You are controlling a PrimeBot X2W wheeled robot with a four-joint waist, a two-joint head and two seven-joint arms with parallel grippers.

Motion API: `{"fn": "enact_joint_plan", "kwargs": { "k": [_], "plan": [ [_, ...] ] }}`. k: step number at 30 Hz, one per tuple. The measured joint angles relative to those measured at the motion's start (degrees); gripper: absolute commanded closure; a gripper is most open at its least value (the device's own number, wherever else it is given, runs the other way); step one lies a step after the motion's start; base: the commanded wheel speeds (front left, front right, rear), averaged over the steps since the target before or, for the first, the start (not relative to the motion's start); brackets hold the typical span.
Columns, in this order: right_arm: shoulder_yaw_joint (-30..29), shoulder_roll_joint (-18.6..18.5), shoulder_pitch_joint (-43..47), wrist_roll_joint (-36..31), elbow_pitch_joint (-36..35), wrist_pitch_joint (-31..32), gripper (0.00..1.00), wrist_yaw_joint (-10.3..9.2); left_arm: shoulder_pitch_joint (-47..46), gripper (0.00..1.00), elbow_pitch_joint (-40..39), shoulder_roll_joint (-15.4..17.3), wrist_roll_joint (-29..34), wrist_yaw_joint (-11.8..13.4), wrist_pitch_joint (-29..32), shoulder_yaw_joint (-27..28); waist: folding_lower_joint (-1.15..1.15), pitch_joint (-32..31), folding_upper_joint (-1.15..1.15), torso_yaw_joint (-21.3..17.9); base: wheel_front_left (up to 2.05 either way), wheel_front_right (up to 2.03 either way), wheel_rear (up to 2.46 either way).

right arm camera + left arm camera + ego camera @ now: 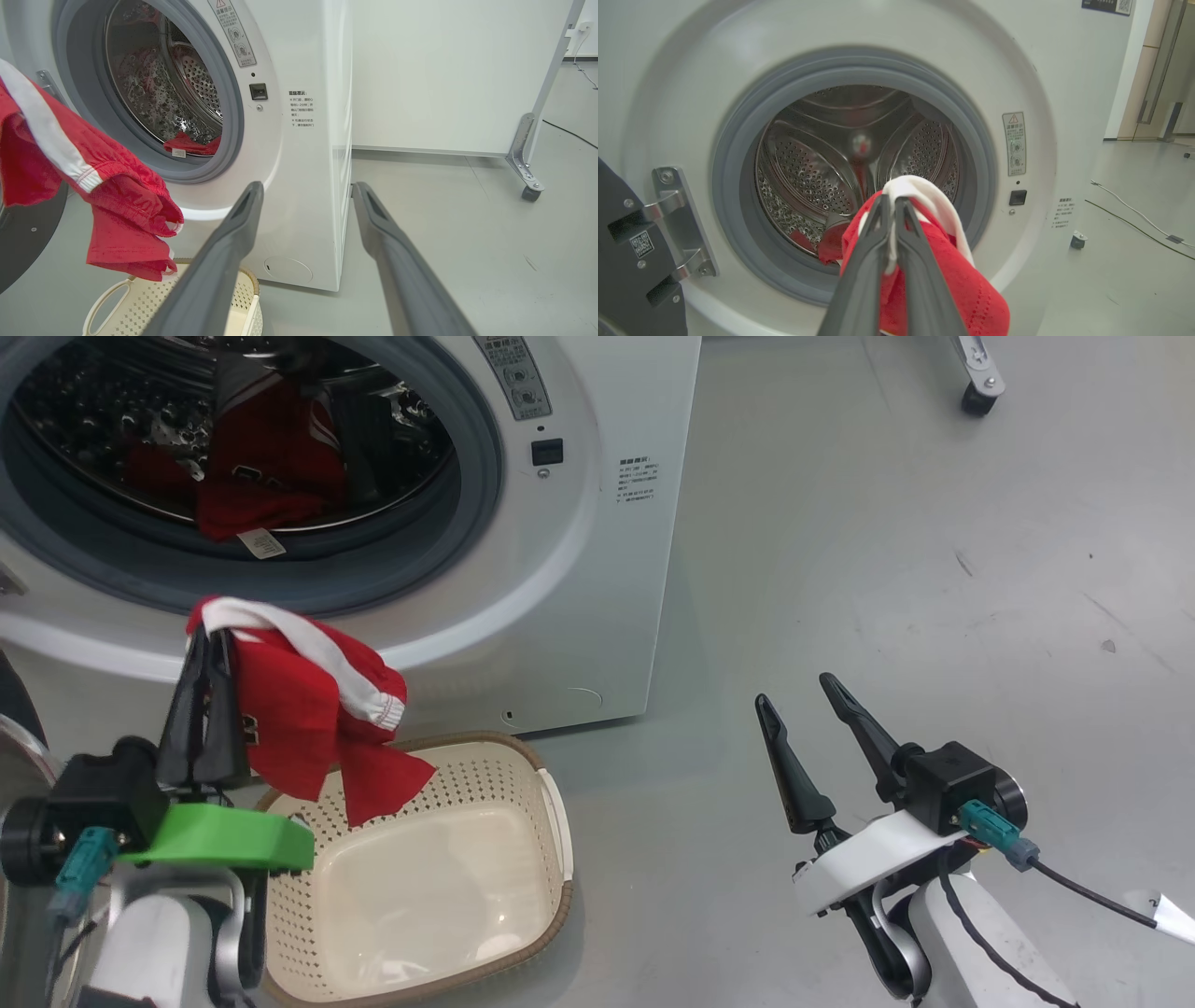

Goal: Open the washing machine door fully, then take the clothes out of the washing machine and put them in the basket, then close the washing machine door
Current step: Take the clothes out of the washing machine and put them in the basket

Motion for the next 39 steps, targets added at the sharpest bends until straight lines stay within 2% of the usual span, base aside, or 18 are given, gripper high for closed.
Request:
{"fn": "enact_joint_plan", "kwargs": {
  "k": [5,17,39],
  "plan": [
    [0.5,0.0,-0.1,0.0,-0.9,0.0,0.00,0.25,5.3,1.00,4.8,-1.3,-1.7,0.0,1.3,-1.1,0.00,1.4,0.00,-0.6,0.00,0.00,0.00],
    [0.9,0.0,-2.8,0.3,-3.5,0.0,0.00,0.22,5.1,1.00,16.2,-1.5,-3.1,-2.4,2.9,-3.1,0.00,6.8,0.00,-1.9,0.00,0.00,0.00],
    [2.9,0.0,-10.0,0.9,-8.1,0.0,0.00,-0.31,-9.9,1.00,32.7,-0.4,-4.0,-5.0,5.9,-2.6,0.01,21.2,0.00,-4.6,0.00,0.00,0.00]
  ]
}}
